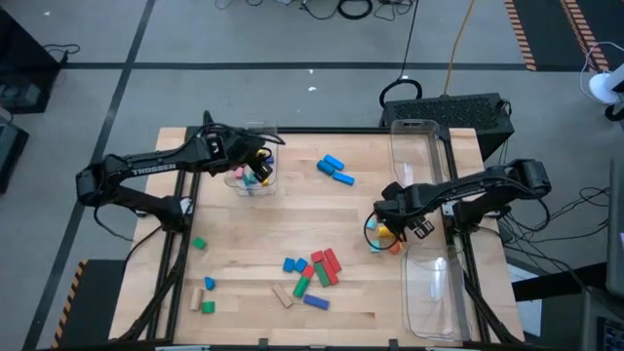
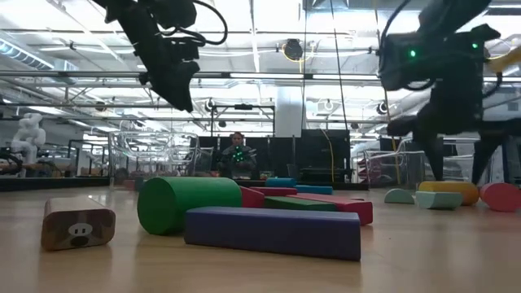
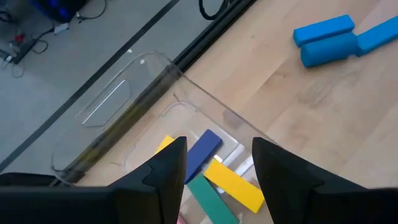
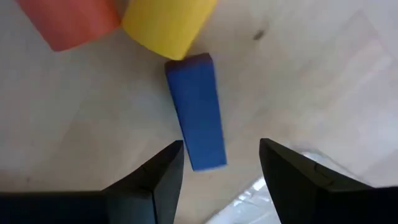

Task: Sort blocks by size
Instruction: Put the blue rectangle block into the top left transparent bin

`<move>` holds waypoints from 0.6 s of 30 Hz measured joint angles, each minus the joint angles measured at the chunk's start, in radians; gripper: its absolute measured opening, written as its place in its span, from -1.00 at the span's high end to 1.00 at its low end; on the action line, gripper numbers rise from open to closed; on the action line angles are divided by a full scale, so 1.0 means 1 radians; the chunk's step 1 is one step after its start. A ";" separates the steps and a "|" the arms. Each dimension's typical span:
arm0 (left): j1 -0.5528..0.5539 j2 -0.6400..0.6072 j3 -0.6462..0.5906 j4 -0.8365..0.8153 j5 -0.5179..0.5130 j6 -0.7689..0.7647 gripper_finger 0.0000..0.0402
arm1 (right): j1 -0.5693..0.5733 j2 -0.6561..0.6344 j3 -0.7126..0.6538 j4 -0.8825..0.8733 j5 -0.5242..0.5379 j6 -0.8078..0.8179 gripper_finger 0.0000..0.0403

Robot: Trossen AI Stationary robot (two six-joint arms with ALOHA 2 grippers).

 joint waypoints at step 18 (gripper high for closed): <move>-0.106 0.000 -0.013 0.135 -0.008 0.075 0.08 | 0.001 0.090 -0.052 0.128 -0.032 0.078 0.58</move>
